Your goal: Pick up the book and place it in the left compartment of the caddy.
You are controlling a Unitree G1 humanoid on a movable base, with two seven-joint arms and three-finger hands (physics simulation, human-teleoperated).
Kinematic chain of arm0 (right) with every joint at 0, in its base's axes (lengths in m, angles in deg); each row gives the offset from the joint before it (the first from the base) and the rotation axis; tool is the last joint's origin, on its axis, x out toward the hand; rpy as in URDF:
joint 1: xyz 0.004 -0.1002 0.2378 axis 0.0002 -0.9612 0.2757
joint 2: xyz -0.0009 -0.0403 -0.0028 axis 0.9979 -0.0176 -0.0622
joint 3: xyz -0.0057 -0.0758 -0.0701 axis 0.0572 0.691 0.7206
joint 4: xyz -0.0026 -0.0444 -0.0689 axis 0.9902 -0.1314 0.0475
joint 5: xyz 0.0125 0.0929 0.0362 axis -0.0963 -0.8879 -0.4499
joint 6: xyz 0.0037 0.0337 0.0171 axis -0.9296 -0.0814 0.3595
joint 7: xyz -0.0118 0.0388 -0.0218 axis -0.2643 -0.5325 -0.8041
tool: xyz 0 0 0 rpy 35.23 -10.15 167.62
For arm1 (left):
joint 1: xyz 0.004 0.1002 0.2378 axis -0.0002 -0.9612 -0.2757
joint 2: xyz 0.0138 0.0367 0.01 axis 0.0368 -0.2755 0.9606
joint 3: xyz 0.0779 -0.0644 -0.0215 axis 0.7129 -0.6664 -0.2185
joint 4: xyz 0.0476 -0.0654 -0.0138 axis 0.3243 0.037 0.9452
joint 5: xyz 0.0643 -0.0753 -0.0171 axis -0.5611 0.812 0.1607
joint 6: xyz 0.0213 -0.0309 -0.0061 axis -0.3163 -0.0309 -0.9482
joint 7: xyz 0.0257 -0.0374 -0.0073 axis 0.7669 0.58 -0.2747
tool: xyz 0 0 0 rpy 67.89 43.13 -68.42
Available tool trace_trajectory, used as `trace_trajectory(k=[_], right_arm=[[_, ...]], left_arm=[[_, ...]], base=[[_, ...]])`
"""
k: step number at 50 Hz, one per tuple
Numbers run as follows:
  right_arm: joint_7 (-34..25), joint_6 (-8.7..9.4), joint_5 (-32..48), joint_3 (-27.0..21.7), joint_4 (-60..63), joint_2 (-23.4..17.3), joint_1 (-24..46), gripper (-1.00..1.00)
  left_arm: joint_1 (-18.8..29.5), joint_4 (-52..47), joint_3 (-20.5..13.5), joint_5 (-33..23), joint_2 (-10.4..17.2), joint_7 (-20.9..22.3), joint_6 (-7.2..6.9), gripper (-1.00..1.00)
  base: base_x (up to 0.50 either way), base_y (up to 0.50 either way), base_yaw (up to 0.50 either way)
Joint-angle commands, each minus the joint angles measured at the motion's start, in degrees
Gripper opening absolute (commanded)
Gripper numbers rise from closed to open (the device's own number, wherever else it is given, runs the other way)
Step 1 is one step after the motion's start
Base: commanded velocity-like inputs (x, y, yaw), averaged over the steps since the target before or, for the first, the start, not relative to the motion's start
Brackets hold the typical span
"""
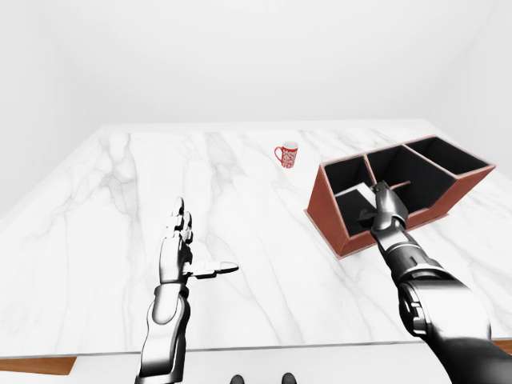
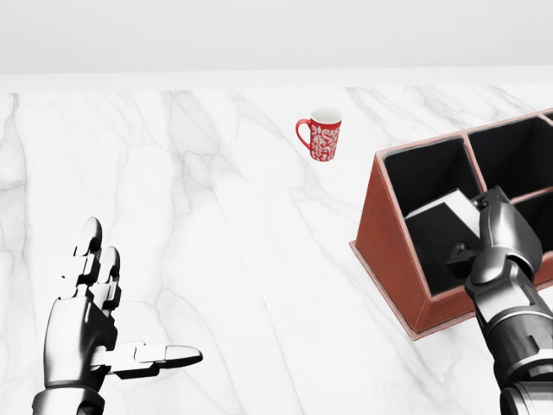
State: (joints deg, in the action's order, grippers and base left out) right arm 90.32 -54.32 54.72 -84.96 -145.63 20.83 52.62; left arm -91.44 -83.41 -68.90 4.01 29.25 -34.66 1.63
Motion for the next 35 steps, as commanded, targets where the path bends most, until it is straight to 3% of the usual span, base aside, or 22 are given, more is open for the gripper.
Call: trace_trajectory(k=[1,9,11,20,28,32,35], right_arm=[[1.56,0.00,1.83,-0.63,1.43,-0.13,0.73,-1.00],[1.40,0.00,1.76,-0.69,1.44,-0.18,0.77,-0.95],[1.42,0.00,1.76,-0.66,1.41,-0.16,0.75,-0.71],[1.39,0.00,1.44,-0.84,1.50,-0.23,0.74,-0.09],[1.05,0.00,1.24,-0.82,1.56,-0.29,0.70,-0.12],[0.61,0.00,1.16,-0.75,1.86,-0.33,0.68,0.16],[0.15,0.00,1.14,-0.66,2.38,-0.35,0.62,0.85]], left_arm=[[-0.03,-0.12,-0.02,-0.01,-0.01,0.01,-0.04,1.00],[0.06,0.06,-0.07,0.03,0.00,0.03,0.09,1.00],[0.10,0.27,-0.07,0.01,0.00,0.03,0.27,1.00],[0.03,0.16,-0.07,0.06,0.00,0.03,0.26,1.00],[0.07,0.19,-0.08,0.08,0.01,0.01,0.29,1.00],[0.05,0.10,-0.10,0.11,0.01,0.00,0.22,1.00],[0.08,0.10,-0.12,0.16,0.01,0.00,0.19,1.00]], base=[[0.00,0.00,0.00],[0.00,0.00,0.00],[0.00,0.00,0.00],[0.00,0.00,0.00],[0.00,0.00,0.00],[0.00,0.00,0.00],[0.00,0.00,0.00]])
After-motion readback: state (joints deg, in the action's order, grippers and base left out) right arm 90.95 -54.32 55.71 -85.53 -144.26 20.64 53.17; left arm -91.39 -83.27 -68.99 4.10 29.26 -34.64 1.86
